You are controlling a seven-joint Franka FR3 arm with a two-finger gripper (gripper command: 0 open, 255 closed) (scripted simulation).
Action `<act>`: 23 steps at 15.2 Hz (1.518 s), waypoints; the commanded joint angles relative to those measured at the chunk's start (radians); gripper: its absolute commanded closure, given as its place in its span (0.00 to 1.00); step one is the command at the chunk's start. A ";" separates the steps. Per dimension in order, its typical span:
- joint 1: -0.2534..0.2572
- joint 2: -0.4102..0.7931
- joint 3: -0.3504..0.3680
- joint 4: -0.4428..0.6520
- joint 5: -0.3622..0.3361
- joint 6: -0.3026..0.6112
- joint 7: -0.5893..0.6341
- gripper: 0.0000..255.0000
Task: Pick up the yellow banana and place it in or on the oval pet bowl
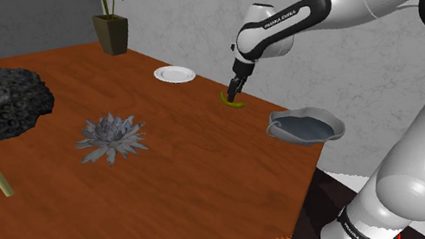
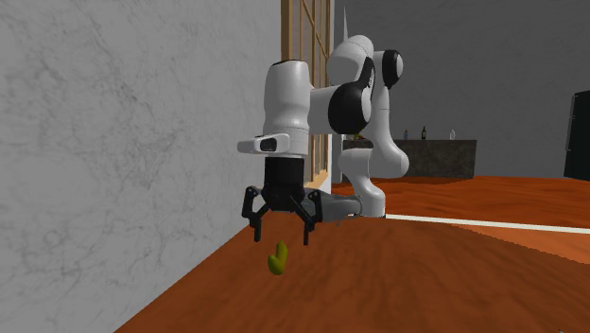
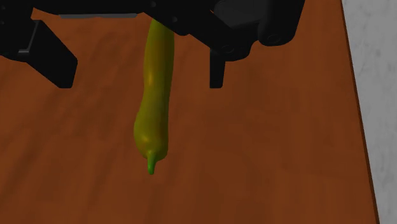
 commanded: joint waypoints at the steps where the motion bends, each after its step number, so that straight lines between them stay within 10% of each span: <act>1: 0.000 0.021 0.001 -0.006 0.004 0.028 -0.003 0.00; 11: 0.001 0.044 0.002 -0.014 0.009 0.059 -0.006 0.00; 12: 0.001 0.044 0.002 -0.014 0.009 0.059 -0.006 1.00; 23: 0.001 0.029 0.001 -0.004 0.005 0.034 -0.003 1.00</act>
